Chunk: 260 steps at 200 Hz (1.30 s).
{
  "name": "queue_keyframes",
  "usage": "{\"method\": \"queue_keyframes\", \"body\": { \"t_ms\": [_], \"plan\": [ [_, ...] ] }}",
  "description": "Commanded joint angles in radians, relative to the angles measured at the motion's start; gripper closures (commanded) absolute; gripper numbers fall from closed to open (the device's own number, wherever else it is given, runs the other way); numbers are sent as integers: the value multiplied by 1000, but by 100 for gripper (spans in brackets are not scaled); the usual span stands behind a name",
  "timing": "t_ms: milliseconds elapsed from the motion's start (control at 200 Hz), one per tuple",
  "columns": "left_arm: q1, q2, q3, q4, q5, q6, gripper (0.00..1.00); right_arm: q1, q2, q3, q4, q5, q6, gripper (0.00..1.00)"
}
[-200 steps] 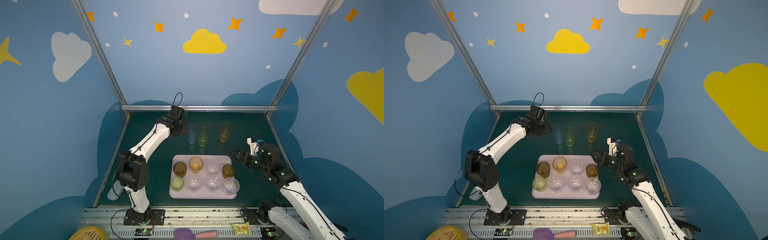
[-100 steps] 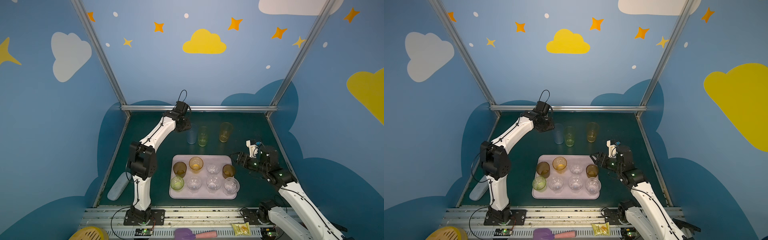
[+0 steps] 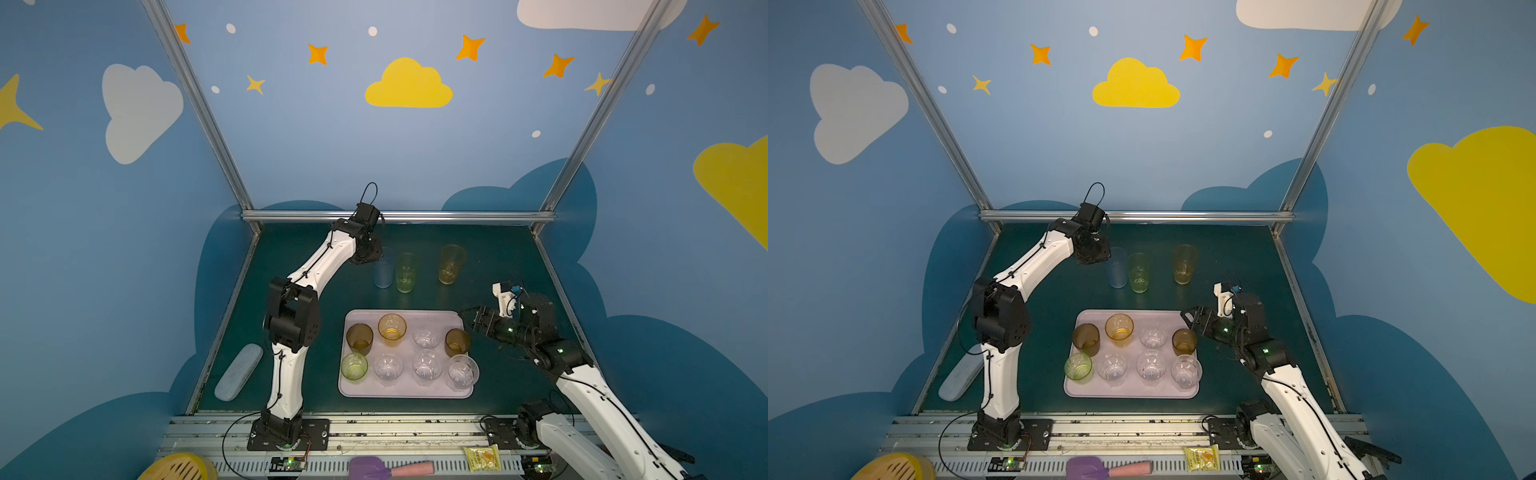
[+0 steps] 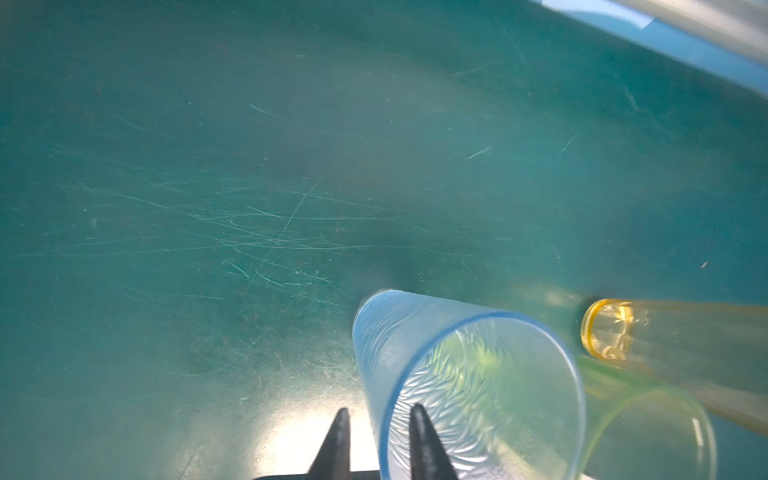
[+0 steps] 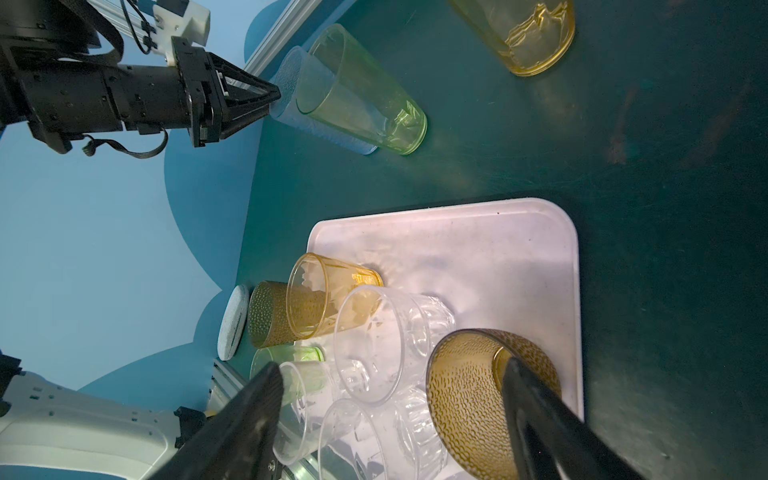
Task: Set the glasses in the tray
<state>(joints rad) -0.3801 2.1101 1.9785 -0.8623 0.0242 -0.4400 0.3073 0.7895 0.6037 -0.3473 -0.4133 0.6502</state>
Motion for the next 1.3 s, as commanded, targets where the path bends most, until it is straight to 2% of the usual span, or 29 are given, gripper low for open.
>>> {"method": "queue_keyframes", "body": {
  "t_ms": [0,120,210,591,961,1297],
  "plan": [
    [0,15,29,-34,-10,11,78,-7,-9,-9,9,-12,1,18],
    [0,22,37,-36,-12,11,80,-8,-6,-10,10,-10,0,18],
    [0,31,46,-44,-20,14,87,-11,-4,-11,8,-11,0,18],
    [0,60,80,-69,-23,17,86,-17,9,-17,19,-19,-2,18],
    [1,82,117,-97,-33,24,96,-24,18,-16,24,-28,-1,18],
    [6,70,131,-130,-61,30,96,-28,23,-11,25,-34,9,18]
  ]
}}
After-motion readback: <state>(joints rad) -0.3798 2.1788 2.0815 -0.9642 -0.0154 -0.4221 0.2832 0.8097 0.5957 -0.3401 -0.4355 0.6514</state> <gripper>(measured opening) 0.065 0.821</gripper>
